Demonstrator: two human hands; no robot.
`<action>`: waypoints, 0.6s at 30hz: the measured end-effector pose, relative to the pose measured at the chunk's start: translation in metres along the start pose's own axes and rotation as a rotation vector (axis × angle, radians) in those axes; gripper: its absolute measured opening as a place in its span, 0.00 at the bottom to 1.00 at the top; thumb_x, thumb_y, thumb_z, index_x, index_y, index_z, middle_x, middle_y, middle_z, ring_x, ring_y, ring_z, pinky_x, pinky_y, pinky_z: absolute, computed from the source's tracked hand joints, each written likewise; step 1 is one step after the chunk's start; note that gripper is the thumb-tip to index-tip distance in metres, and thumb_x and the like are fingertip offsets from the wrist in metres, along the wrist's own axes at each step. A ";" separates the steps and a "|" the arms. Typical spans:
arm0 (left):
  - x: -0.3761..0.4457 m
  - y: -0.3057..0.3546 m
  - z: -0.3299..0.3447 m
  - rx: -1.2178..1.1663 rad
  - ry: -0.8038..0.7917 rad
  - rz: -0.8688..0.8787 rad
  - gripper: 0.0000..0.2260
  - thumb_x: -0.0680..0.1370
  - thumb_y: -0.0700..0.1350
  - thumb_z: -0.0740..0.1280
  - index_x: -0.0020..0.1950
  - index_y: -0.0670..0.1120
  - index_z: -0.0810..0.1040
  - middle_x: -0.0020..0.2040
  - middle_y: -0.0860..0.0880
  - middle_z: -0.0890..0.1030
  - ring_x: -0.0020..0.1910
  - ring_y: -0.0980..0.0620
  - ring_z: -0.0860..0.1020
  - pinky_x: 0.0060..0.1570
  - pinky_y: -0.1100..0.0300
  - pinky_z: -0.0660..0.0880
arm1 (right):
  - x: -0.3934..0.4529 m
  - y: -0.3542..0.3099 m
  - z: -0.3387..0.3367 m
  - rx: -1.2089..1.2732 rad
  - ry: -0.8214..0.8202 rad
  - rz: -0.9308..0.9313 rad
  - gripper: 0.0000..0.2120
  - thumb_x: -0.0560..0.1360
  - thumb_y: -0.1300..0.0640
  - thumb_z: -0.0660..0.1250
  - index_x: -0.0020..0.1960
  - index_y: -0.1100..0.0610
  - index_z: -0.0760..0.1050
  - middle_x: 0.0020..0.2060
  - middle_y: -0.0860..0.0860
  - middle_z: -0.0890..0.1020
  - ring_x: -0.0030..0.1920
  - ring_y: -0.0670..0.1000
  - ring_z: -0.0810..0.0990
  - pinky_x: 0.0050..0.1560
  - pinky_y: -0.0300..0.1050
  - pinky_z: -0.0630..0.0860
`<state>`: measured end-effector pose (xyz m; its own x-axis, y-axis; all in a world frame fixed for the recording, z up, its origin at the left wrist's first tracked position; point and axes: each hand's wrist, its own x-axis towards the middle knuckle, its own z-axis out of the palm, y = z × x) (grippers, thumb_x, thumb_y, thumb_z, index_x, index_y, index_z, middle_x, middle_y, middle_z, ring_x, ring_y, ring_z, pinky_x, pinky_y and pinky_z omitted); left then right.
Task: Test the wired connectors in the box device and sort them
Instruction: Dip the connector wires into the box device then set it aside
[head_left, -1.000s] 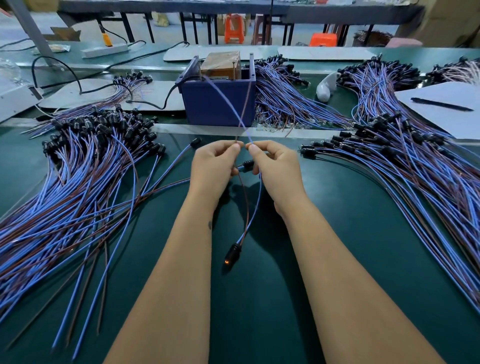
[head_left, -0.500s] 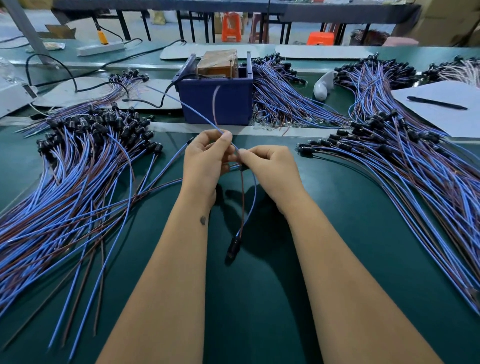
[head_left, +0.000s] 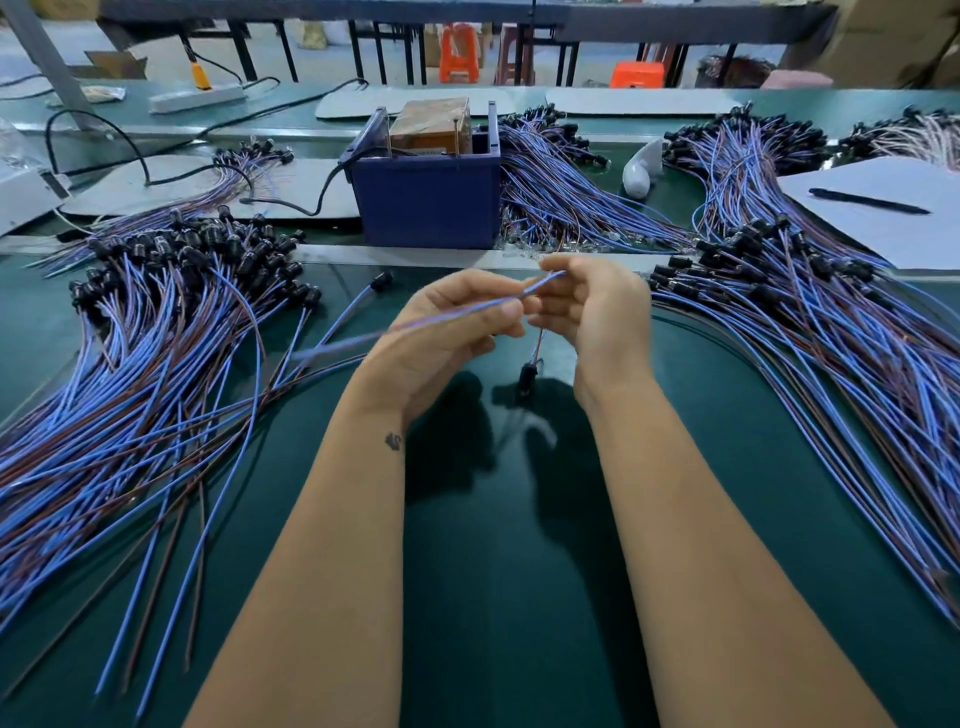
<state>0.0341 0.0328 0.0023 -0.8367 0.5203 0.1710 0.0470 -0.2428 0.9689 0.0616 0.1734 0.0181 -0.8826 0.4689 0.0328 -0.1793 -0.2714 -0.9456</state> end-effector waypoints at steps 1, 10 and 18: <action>0.000 -0.001 0.004 0.039 -0.014 0.012 0.07 0.72 0.41 0.72 0.42 0.54 0.85 0.45 0.51 0.86 0.40 0.56 0.81 0.43 0.62 0.71 | 0.000 -0.001 -0.003 0.031 0.011 -0.008 0.12 0.79 0.62 0.58 0.42 0.62 0.78 0.30 0.55 0.81 0.29 0.50 0.80 0.29 0.40 0.76; 0.007 -0.013 0.040 0.248 -0.101 0.059 0.14 0.75 0.25 0.65 0.48 0.43 0.81 0.42 0.47 0.85 0.46 0.50 0.82 0.54 0.59 0.80 | 0.009 -0.019 -0.034 -0.066 -0.039 -0.082 0.08 0.80 0.67 0.61 0.48 0.58 0.76 0.31 0.51 0.80 0.28 0.47 0.77 0.34 0.38 0.76; 0.010 -0.022 0.032 0.511 -0.015 -0.003 0.13 0.78 0.35 0.66 0.50 0.54 0.80 0.50 0.51 0.85 0.48 0.59 0.82 0.57 0.61 0.77 | 0.028 -0.030 -0.097 -0.934 0.050 0.014 0.12 0.75 0.65 0.63 0.58 0.57 0.72 0.32 0.51 0.82 0.32 0.49 0.79 0.39 0.42 0.77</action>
<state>0.0427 0.0696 -0.0119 -0.8293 0.5334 0.1665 0.3084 0.1885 0.9324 0.0841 0.2759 0.0159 -0.8586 0.5119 0.0264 0.2719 0.4985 -0.8231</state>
